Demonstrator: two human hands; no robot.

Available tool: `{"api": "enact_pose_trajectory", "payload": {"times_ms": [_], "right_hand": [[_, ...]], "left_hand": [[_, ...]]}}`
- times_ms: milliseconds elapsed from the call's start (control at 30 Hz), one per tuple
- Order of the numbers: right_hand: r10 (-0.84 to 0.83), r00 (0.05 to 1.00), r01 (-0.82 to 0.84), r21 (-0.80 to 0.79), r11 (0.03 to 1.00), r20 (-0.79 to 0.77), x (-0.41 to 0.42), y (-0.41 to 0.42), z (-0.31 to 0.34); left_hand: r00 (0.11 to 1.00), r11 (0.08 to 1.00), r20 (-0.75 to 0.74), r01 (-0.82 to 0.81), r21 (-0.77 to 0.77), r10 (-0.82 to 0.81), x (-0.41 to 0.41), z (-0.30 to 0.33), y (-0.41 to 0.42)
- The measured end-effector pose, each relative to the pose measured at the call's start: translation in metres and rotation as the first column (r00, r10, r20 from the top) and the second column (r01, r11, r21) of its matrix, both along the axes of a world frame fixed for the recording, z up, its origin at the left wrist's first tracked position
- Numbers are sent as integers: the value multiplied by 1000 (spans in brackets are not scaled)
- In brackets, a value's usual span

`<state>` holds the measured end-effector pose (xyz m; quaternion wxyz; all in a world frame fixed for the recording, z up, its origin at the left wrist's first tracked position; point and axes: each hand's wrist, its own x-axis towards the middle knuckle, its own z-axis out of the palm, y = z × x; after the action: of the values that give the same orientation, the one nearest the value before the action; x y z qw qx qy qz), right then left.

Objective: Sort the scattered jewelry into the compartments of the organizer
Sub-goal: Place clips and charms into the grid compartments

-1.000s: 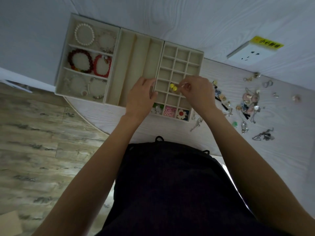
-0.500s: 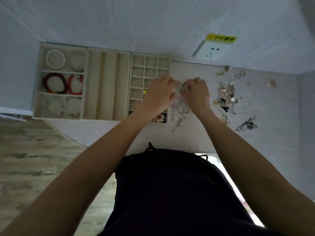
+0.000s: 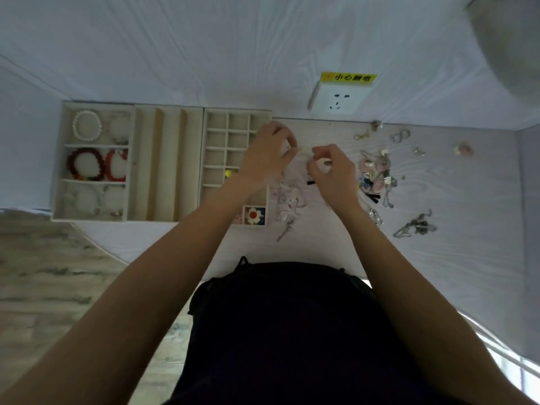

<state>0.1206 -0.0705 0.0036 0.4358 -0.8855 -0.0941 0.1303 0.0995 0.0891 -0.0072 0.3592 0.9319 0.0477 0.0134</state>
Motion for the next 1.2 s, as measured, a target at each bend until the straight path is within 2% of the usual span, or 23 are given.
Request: {"api": "enact_pose_trajectory", "payload": {"times_ms": [67,133,200,267,300,333,467,533,600,733,833,1000,1133,1200], "right_hand": [[-49,992,66,158,985,-112,2,2,13],[-17,986,57,241,969,-167,1,6,25],[49,986,-4,273,962,-158,-4,13,33],[112,982,-70,253,965,-155,-12,23,38],[148,976,-109,234,966,-156,-18,29,38],[185,971,-151,209,966,-152,-24,35,38],[307,941,-303,51,952,-144,-49,61,23],[357,927,-361,-16,932,-115,-62,78,14],[413,909,-417,-116,901,-57,-72,94,7],[461,887,-447,-225,866,10,-82,111,-2],[454,887,-415,-288,863,82,-83,115,-7],[498,862,-433,-369,823,98,-75,114,-8],[510,839,-421,-366,830,190,-75,104,-8],[536,804,-437,-356,826,256,-75,100,-8]], "left_hand": [[994,943,-35,-111,-315,105,-10,12,5],[977,797,-141,-213,-565,161,-23,24,7],[954,662,-196,-299,-687,228,-39,33,9],[919,552,-242,-383,-741,313,-57,40,11],[896,526,-267,-427,-736,354,-68,41,13],[879,541,-272,-459,-705,391,-78,42,15],[816,665,-257,-573,-480,518,-121,25,36],[780,693,-246,-625,-360,576,-138,17,49],[764,700,-236,-645,-307,600,-146,14,59],[800,778,-210,-598,-192,563,-146,15,69],[838,821,-204,-540,-185,505,-149,19,67],[915,909,-138,-397,-127,380,-169,18,60],[912,911,-22,-409,63,411,-181,16,59],[907,896,-13,-414,158,422,-182,16,60]]}}
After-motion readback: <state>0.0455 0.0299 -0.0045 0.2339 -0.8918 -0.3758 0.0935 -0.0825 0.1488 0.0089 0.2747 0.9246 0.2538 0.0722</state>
